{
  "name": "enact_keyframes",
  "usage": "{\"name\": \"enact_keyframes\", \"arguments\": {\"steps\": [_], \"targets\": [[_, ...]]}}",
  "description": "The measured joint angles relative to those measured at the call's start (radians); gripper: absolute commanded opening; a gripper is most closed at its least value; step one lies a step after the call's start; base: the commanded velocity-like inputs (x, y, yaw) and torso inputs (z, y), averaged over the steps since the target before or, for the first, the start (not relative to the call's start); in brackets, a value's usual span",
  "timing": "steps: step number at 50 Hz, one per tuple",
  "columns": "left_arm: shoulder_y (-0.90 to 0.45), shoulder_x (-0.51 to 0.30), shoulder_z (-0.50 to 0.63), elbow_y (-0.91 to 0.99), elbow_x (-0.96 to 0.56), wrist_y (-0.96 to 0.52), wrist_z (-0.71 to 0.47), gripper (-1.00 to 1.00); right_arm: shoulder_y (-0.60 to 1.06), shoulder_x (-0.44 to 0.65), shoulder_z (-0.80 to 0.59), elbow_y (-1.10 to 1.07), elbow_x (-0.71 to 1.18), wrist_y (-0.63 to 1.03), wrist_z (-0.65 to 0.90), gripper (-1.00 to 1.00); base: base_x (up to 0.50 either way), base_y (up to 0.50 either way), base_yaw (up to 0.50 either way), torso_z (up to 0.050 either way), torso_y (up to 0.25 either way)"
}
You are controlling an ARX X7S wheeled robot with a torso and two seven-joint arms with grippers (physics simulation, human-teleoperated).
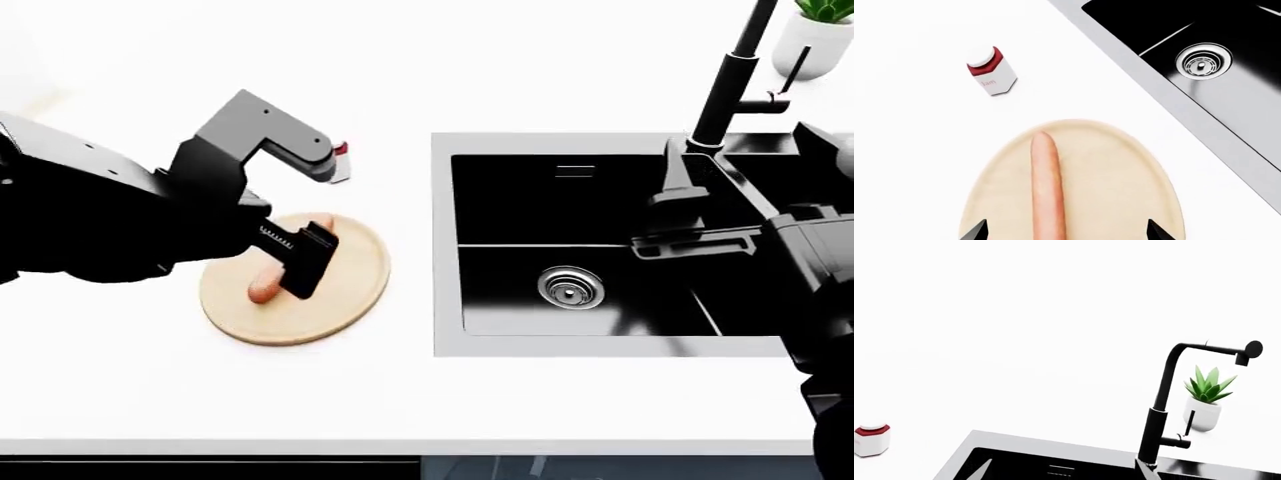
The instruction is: Pick the sausage from the counter and place it in the sink. Then turn on the sink faucet.
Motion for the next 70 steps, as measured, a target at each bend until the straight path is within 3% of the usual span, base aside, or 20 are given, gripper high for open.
{"name": "enact_keyframes", "arguments": {"steps": [36, 70], "targets": [[0.053, 0.057, 0.113, -0.182, 0.212, 0.168, 0.168, 1.0, -0.033, -0.033, -0.023, 0.05, -0.049, -0.009, -0.027, 1.0, 0.0, 0.0, 0.0, 0.0, 0.0], [0.118, 0.038, 0.125, -0.178, 0.191, 0.173, 0.167, 1.0, -0.043, -0.031, -0.023, 0.053, -0.051, -0.013, -0.029, 1.0, 0.0, 0.0, 0.0, 0.0, 0.0]]}}
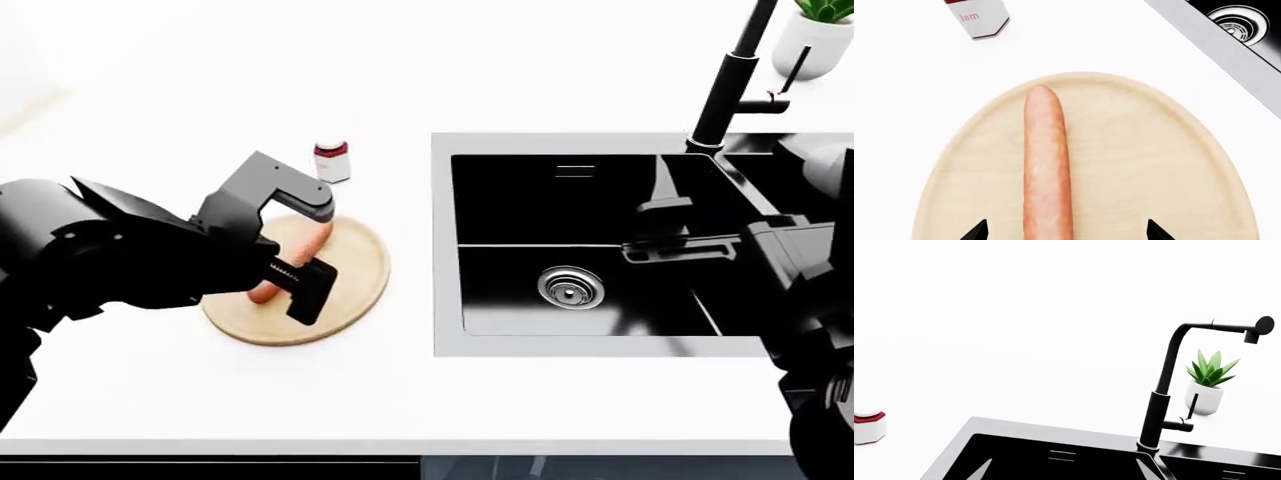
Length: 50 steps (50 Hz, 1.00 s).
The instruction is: Pick the sausage from the counter and place it in the sink. Then turn on the sink faucet.
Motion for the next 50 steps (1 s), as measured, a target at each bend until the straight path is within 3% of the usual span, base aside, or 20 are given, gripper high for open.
{"name": "enact_keyframes", "arguments": {"steps": [38, 39, 50], "targets": [[0.041, -0.033, -0.022, 0.013, -0.035, 0.012, -0.037, 1.0, -0.008, 0.004, 0.002, 0.002, 0.001, -0.003, 0.0, 1.0, 0.0, 0.0, 0.0, 0.0, 0.0], [0.041, -0.033, -0.022, 0.013, -0.035, 0.012, -0.038, -1.0, -0.009, 0.004, 0.002, 0.001, 0.001, -0.003, 0.0, 1.0, 0.0, 0.0, 0.0, 0.0, 0.0], [0.04, -0.032, -0.013, 0.009, -0.021, 0.016, -0.036, -1.0, -0.013, 0.007, 0.005, 0.001, 0.001, -0.006, 0.001, 1.0, 0.0, 0.0, 0.0, 0.0, 0.0]]}}
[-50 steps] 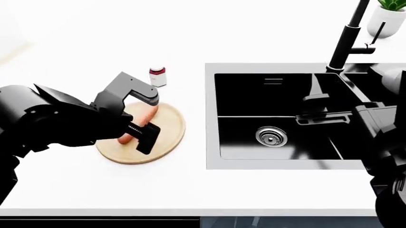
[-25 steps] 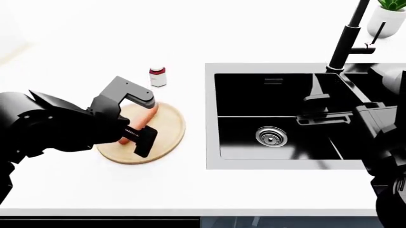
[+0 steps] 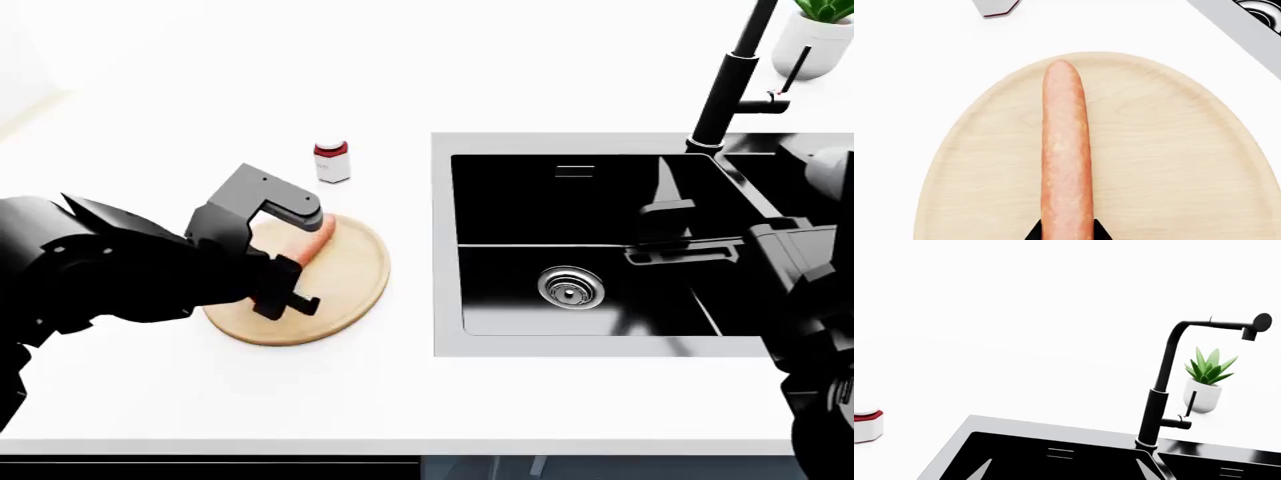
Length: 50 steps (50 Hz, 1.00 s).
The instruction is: Pick the sausage from the counter and place it in the sink. Then turn on the sink faucet.
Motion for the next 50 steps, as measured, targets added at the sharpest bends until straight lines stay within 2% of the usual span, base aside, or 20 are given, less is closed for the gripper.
{"name": "enact_keyframes", "arguments": {"steps": [16, 34, 50], "targets": [[-0.003, -0.013, -0.003, 0.023, 0.004, 0.009, -0.011, -1.0, -0.011, 0.008, 0.008, -0.002, 0.001, -0.01, 0.001, 1.0, 0.0, 0.0, 0.0, 0.0, 0.0], [-0.086, -0.063, -0.08, 0.147, -0.05, 0.011, -0.055, -1.0, -0.009, 0.019, 0.023, -0.008, 0.023, -0.016, 0.008, 1.0, 0.0, 0.0, 0.0, 0.0, 0.0], [-0.118, -0.069, -0.092, 0.183, -0.067, 0.0, -0.062, -1.0, -0.024, 0.03, 0.044, -0.022, 0.022, -0.041, -0.002, 1.0, 0.0, -0.02, 0.0, 0.0, 0.0]]}}
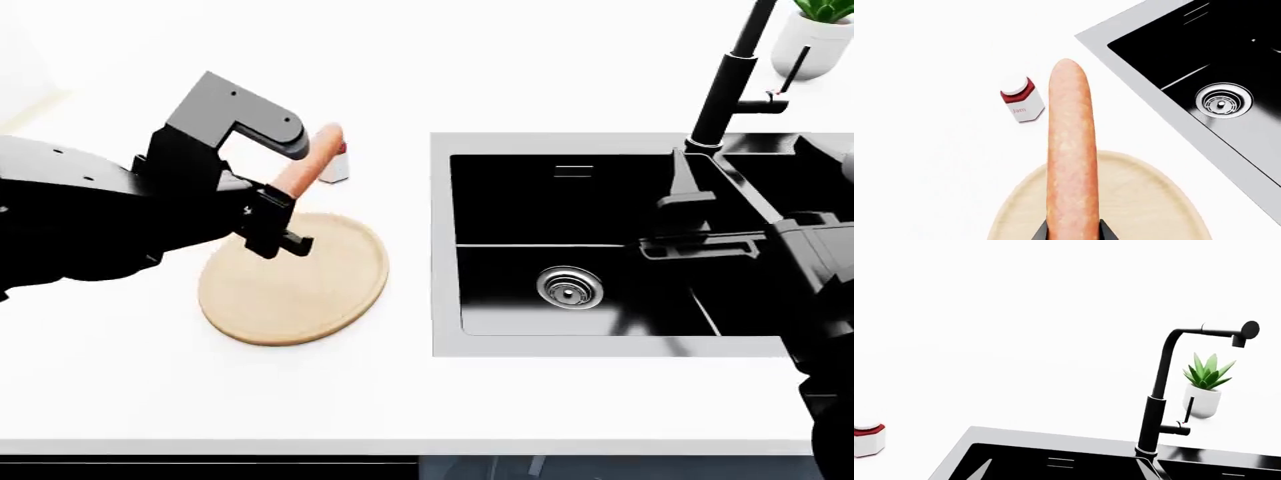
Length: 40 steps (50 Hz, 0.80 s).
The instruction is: Pick the sausage from the counter and place it in the sink. Then turn on the sink faucet.
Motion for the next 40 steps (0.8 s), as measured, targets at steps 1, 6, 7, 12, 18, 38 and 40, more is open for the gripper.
{"name": "enact_keyframes", "arguments": {"steps": [1, 6, 7, 12, 18, 38, 40], "targets": [[-0.001, 0.0, 0.0, 0.0, 0.0, 0.0, 0.0, -1.0, -0.001, 0.0, 0.001, -0.001, -0.001, -0.001, -0.001, 1.0, 0.0, -0.19, 0.0, 0.0, 0.0], [-0.003, 0.001, 0.001, 0.003, 0.0, 0.002, 0.002, -1.0, -0.004, 0.002, 0.004, -0.003, -0.005, -0.006, -0.006, 1.0, 0.0, -0.19, 0.0, 0.0, 0.0], [-0.003, 0.002, 0.001, 0.004, 0.0, 0.002, 0.003, -1.0, -0.004, 0.002, 0.004, -0.004, -0.006, -0.006, -0.007, 1.0, 0.0, -0.2, 0.0, 0.0, 0.0], [-0.005, 0.002, 0.002, 0.007, -0.002, 0.002, 0.003, -1.0, -0.003, 0.003, 0.006, -0.006, -0.006, -0.007, -0.01, 1.0, 0.0, -0.2, 0.0, 0.0, 0.0], [-0.006, 0.002, 0.002, 0.008, -0.002, 0.003, 0.004, -1.0, 0.001, 0.003, 0.007, -0.008, -0.005, -0.005, -0.01, 1.0, 0.0, -0.2, 0.0, 0.0, 0.0], [-0.011, 0.002, 0.006, 0.007, 0.003, 0.008, 0.008, -1.0, 0.004, 0.003, 0.01, -0.009, -0.001, -0.004, -0.009, 1.0, 0.0, -0.21, 0.0, 0.0, 0.0], [-0.012, 0.002, 0.007, 0.007, 0.004, 0.008, 0.008, -1.0, 0.004, 0.003, 0.01, -0.008, -0.001, -0.004, -0.009, 1.0, 0.0, -0.28, 0.0, 0.0, 0.0]]}}
